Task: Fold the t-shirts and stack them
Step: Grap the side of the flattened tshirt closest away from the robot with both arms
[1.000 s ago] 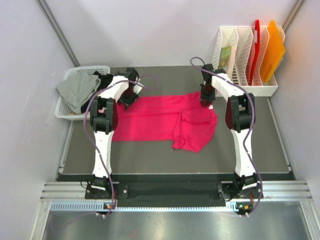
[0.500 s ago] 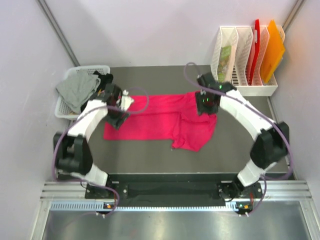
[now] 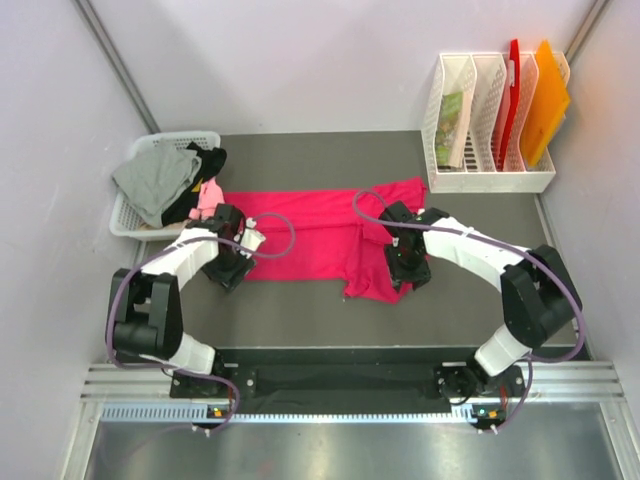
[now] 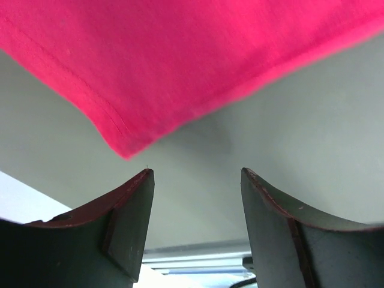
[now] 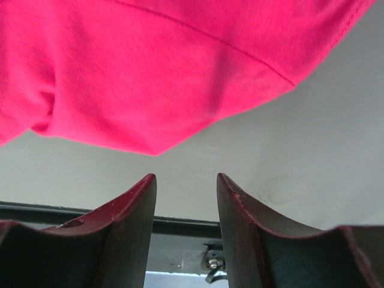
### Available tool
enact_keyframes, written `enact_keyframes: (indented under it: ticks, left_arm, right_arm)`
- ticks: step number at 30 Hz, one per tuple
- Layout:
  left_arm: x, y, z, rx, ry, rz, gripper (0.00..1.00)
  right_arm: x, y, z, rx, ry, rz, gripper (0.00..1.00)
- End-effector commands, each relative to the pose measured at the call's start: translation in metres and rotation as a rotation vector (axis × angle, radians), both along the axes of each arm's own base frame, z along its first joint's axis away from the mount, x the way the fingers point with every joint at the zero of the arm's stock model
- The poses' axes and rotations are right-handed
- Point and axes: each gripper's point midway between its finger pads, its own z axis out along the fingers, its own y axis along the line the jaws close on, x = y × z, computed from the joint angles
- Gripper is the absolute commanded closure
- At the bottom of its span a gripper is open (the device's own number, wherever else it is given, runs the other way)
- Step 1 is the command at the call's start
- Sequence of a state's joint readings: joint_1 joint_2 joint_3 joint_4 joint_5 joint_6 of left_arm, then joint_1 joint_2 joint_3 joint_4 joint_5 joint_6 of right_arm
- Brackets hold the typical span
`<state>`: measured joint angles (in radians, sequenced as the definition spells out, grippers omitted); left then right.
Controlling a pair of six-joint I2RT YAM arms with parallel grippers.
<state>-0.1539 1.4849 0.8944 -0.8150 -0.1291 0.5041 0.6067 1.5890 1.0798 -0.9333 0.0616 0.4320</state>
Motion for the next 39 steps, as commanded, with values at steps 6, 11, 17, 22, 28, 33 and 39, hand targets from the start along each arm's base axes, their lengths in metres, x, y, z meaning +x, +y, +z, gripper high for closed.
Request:
enact_keyframes:
  ticks: [6,11,17,22,28,33,39]
  left_arm:
    - [0.047,0.011,-0.012,0.021,-0.064,0.022,0.37]
    - [0.046,0.028,-0.024,0.034,-0.035,0.040,0.37]
    - [0.050,0.043,-0.032,0.048,-0.019,0.048,0.37]
    - [0.054,0.040,-0.036,0.029,-0.006,0.046,0.42]
    - [0.055,0.038,-0.041,0.017,0.008,0.048,0.61]
    - [0.053,0.037,-0.035,0.014,-0.002,0.045,0.34]
    - [0.051,0.037,-0.034,0.012,0.003,0.040,0.48]
  right_arm:
    - [0.012,0.017,-0.003,0.044,-0.036,-0.016,0.55]
    - [0.010,0.021,-0.005,0.062,-0.017,-0.022,0.55]
    - [0.001,0.031,-0.008,0.099,0.029,-0.003,0.56]
    - [-0.013,0.035,-0.016,0.091,0.070,0.041,0.56]
    - [-0.022,0.036,-0.031,0.073,0.100,0.056,0.57]
    - [-0.017,0.032,-0.037,0.037,0.088,0.070,0.57]
    - [-0.011,0.033,-0.045,0.029,0.084,0.067,0.66]
